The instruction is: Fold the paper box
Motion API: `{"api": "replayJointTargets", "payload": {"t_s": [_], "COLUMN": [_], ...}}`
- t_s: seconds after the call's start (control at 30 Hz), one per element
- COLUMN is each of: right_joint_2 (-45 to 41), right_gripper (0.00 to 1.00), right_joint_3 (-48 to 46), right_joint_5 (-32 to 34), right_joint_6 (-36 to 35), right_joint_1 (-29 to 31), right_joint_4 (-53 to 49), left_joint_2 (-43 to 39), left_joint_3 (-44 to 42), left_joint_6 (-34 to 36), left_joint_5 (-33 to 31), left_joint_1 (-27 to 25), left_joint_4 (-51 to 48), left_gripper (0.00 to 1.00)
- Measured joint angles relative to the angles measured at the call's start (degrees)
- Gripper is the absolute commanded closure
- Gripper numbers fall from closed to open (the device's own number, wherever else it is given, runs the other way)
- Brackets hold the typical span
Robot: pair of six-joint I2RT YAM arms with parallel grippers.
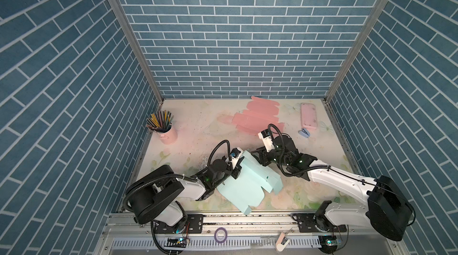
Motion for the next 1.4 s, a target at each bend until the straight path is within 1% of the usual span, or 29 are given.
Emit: {"api": "replayJointTargets", "payload": {"t_s": [0.1, 0.17, 0.43, 0.47, 0.67, 0.73, 0.8, 0.87, 0.9, 0.93, 1.17, 1.4], "right_joint_2": [2.6, 4.5, 10.1, 10.3, 10.6, 10.8, 11.1, 11.6, 11.8, 11.9, 11.7, 11.3], "right_gripper": [0.63, 0.67, 0.73, 0.73, 0.75, 0.76, 0.76, 0.77, 0.77, 0.77, 0.79, 0.81], "right_joint_3": [0.1, 0.3, 0.4, 0.4, 0.4, 0.4, 0.8, 1.6, 1.8, 1.8, 1.8, 1.8], "right_joint_5": [-3.7, -5.5, -8.8, -8.8, -8.5, -8.3, -7.3, -5.5, -4.7, -4.0, -1.3, 0.8], "right_joint_6": [1.6, 2.6, 5.6, 5.8, 6.1, 6.2, 6.1, 6.1, 6.1, 6.1, 6.1, 6.1], "right_joint_1": [0.0, 0.0, 0.0, 0.0, 0.0, 0.1, 0.6, 1.4, 1.8, 2.1, 4.0, 4.7], "right_joint_4": [3.3, 5.0, 8.4, 8.7, 8.9, 9.2, 9.1, 9.0, 8.9, 9.0, 8.5, 8.1], "left_joint_2": [1.8, 2.8, 5.5, 5.5, 5.5, 5.5, 5.5, 5.5, 5.5, 5.5, 7.6, 8.3], "left_joint_3": [0.8, 0.9, 2.0, 2.1, 2.1, 2.1, 2.1, 2.0, 2.0, 1.7, -0.4, -2.4], "left_joint_6": [0.2, 0.2, 0.3, 0.3, 0.0, -0.2, -0.4, -0.5, -0.4, -0.6, -3.4, -5.7], "left_joint_5": [0.1, 0.1, 0.0, 0.0, -0.1, -0.2, -0.3, -0.5, -0.7, -0.7, -0.5, -2.8], "left_joint_1": [0.0, 0.0, 0.0, 0.0, 0.0, 0.0, 0.0, 0.0, 0.0, 0.0, -0.6, -1.7], "left_joint_4": [-0.4, -0.4, -0.6, -0.6, -0.3, -0.3, -0.4, -0.4, -0.4, -0.2, 3.0, 3.4], "left_gripper": [0.91, 0.90, 0.83, 0.84, 0.94, 0.95, 0.93, 0.82, 0.79, 0.78, 0.77, 0.79]}}
